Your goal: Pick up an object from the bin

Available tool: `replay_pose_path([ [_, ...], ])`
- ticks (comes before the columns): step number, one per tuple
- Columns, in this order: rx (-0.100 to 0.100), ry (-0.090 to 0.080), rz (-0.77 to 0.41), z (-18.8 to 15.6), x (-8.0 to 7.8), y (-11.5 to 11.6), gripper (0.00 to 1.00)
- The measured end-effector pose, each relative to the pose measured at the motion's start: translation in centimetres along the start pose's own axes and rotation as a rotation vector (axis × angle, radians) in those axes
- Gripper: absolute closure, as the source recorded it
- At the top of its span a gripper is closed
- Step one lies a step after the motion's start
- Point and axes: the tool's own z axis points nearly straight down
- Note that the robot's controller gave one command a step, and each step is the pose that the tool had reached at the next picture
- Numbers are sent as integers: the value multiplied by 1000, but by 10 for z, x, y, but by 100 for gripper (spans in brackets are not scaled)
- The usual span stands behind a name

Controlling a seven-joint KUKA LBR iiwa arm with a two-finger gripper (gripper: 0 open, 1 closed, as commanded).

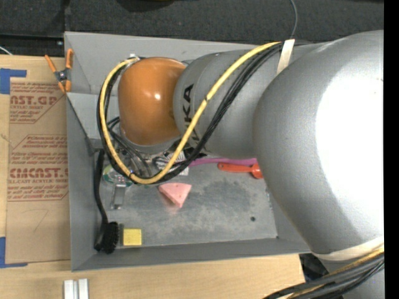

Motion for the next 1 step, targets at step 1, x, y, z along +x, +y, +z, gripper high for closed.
replay_pose_path([
  [1,6,11,260,58,-29,-7,0],
])
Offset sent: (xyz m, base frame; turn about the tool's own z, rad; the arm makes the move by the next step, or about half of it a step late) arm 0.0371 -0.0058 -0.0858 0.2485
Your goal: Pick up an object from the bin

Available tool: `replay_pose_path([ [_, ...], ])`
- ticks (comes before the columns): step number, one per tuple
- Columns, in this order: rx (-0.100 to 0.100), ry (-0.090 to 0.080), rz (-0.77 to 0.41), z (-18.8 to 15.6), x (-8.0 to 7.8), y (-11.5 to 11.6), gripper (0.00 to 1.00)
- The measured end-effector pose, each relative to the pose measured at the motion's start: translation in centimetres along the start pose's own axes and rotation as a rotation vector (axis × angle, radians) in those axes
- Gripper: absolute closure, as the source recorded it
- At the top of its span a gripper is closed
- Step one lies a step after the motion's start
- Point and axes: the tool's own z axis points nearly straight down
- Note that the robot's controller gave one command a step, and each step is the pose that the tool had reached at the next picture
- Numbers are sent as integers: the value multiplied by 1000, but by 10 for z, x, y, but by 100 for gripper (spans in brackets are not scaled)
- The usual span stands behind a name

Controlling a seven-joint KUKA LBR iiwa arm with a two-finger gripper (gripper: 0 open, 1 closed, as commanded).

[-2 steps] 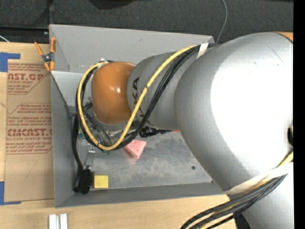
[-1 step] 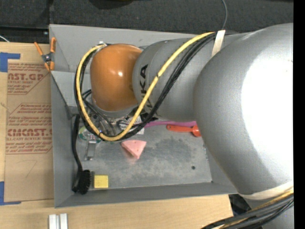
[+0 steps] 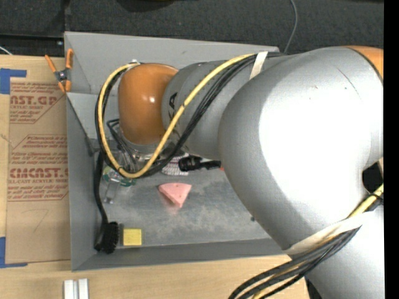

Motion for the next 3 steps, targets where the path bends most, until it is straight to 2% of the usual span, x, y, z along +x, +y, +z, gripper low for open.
replay_pose_path([
  [1,-10,-12,-12,29,-6,7,0],
  [2,-5,-5,258,29,-5,2,100],
  [3,-5,-5,258,28,-5,2,100],
])
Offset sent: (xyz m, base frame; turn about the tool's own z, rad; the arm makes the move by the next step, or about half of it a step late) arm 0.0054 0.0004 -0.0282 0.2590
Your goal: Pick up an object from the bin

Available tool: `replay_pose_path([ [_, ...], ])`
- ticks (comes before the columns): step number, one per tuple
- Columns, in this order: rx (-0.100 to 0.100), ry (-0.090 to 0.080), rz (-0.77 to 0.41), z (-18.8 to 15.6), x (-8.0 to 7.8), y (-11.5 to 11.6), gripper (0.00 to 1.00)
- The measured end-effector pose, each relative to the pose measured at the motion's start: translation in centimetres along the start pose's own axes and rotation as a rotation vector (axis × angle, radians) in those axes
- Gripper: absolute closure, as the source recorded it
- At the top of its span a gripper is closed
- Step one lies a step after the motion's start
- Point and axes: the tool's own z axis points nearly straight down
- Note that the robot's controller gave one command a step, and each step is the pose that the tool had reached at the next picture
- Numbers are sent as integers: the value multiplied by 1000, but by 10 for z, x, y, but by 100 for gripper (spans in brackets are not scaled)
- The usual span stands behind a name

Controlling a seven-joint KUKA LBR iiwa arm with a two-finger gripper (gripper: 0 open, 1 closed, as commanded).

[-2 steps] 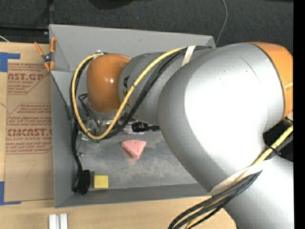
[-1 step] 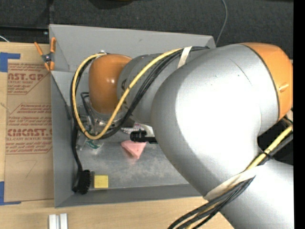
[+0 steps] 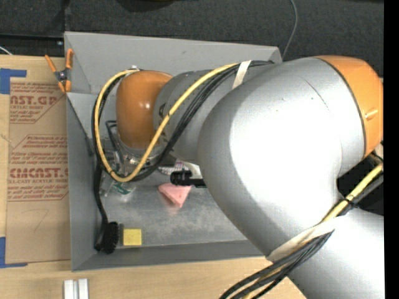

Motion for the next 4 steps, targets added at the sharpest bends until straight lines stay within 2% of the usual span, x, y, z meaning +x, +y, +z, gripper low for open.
replay_pose_path([
  [2,6,5,-1,-52,1,-1,100],
  [3,2,3,-1,-77,1,0,100],
  [4,1,3,-2,-87,1,0,100],
])
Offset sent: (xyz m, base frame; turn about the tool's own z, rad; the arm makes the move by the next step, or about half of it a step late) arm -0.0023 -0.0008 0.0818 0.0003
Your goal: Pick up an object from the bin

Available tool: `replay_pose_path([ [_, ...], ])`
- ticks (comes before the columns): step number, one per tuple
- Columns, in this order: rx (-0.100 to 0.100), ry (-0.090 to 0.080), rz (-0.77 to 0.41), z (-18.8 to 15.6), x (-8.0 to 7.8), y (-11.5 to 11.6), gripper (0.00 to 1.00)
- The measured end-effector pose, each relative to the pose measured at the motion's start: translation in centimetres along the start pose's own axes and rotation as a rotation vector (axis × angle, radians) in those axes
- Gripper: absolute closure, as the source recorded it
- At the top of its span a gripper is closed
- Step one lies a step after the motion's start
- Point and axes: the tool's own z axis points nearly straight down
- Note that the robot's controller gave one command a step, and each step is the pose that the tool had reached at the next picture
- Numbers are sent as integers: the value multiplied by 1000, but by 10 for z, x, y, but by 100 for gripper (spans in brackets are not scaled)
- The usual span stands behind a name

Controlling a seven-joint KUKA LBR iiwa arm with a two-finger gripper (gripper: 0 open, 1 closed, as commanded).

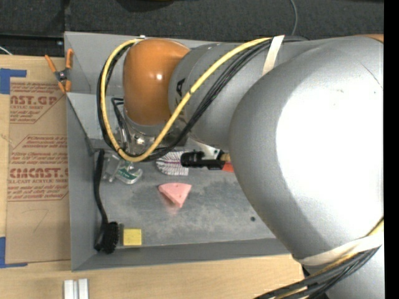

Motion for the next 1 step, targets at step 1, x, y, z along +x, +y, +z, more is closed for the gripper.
replay_pose_path([
  [1,1,1,0,-14,0,0,100],
])
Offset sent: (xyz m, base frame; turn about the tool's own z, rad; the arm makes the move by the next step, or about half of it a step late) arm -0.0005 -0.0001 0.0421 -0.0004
